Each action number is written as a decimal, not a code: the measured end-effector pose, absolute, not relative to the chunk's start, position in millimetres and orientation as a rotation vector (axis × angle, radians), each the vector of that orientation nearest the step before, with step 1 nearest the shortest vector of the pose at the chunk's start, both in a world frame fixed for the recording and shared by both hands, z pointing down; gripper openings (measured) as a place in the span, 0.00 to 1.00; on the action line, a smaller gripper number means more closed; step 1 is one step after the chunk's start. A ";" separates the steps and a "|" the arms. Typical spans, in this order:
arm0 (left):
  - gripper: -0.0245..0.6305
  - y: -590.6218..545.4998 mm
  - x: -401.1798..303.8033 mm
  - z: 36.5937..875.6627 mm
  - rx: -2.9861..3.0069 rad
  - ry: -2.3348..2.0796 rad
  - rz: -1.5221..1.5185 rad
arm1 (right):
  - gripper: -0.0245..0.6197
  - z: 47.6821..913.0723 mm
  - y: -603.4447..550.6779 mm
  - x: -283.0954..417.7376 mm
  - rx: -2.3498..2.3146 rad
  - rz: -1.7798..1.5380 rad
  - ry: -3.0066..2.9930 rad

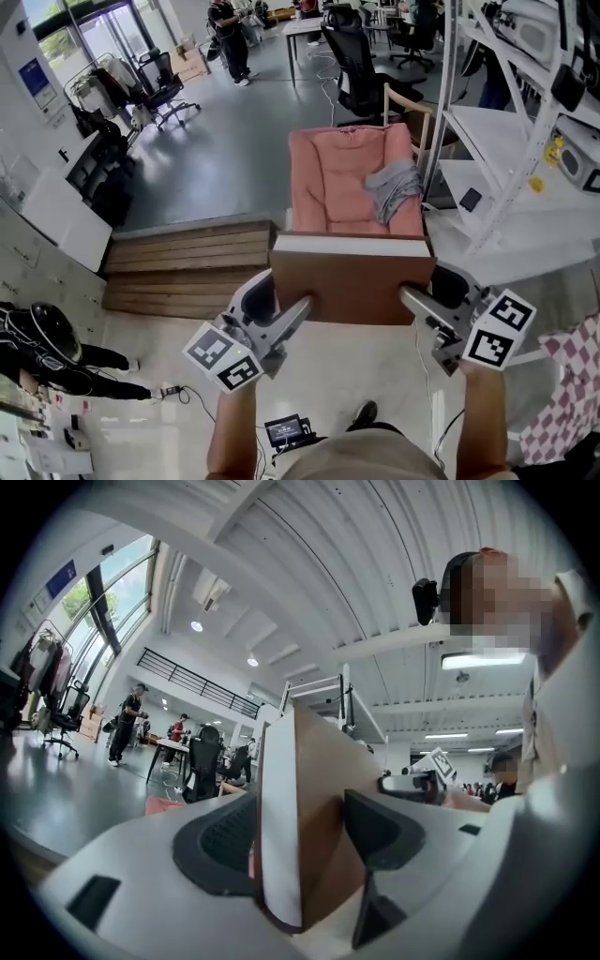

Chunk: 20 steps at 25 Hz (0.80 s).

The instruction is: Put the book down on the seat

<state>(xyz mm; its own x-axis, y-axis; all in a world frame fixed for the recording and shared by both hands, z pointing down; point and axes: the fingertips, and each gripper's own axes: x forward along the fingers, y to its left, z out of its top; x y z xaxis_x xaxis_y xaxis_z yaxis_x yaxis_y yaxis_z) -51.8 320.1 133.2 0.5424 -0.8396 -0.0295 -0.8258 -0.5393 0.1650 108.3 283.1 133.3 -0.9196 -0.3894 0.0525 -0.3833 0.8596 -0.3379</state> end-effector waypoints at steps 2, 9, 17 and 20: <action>0.45 306.5 -49.1 133.2 2.637 -1.441 -0.152 | 0.41 133.5 268.5 110.6 -0.615 -0.541 3.011; 0.45 258.0 -45.9 141.9 2.634 -1.413 -0.125 | 0.41 142.6 223.0 114.2 -0.641 -0.561 2.990; 0.45 171.7 -54.0 157.7 2.719 -1.210 -0.156 | 0.41 153.3 160.9 109.3 -0.874 -0.555 2.934; 0.45 140.5 -71.3 156.8 2.762 -1.122 -0.155 | 0.41 153.9 141.4 92.7 -0.966 -0.560 2.889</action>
